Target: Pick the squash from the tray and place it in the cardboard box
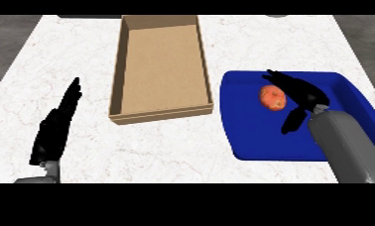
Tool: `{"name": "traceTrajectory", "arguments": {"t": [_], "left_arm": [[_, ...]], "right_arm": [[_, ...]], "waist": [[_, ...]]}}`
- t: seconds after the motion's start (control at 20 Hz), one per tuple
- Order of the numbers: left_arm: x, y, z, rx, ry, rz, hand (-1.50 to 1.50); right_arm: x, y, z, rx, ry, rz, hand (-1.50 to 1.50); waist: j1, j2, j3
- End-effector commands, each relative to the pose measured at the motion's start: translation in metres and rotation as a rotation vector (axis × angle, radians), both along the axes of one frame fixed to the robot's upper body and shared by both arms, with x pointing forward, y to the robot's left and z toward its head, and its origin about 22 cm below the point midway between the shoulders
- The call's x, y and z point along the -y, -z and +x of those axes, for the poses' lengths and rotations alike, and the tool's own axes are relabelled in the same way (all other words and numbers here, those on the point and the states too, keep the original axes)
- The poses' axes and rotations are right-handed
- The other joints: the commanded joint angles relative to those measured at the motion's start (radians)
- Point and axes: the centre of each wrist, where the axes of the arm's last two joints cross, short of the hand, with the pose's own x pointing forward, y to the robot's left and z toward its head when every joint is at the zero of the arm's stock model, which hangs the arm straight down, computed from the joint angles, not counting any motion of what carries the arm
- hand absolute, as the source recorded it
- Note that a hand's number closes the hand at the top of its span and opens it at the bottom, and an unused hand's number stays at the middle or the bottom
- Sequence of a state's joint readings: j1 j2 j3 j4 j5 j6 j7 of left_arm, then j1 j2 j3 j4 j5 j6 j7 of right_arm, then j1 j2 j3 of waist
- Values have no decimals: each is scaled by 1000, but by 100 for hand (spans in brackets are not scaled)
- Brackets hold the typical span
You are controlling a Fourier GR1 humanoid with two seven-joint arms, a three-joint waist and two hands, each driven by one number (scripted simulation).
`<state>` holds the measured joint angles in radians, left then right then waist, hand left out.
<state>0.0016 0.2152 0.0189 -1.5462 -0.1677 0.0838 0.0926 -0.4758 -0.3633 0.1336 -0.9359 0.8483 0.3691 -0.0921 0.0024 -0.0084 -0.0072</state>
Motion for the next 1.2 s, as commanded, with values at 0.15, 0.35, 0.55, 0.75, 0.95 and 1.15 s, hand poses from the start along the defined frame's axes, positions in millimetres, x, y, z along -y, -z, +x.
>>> {"name": "traceTrajectory", "arguments": {"t": [0.15,0.35,0.55,0.75,0.95,1.15], "left_arm": [[-2,-1,1,5,0,-9,0],[-9,17,-40,-9,13,15,0],[-9,-2,5,5,-2,7,0],[-5,-1,-6,-6,-15,13,0],[-16,-2,-9,-20,-50,11,0],[-15,6,-12,-39,-34,2,0]], "right_arm": [[9,24,-3,-41,-7,35,150],[-9,11,6,187,20,-31,150],[6,12,5,234,8,-38,150],[-64,32,-15,235,321,-105,150],[-82,51,-37,221,607,-199,150],[-135,32,-54,339,711,-241,150]], "waist": [[5,10,8],[14,9,7],[2,10,7],[-25,-6,4],[-59,-19,1],[-40,-14,2]]}}
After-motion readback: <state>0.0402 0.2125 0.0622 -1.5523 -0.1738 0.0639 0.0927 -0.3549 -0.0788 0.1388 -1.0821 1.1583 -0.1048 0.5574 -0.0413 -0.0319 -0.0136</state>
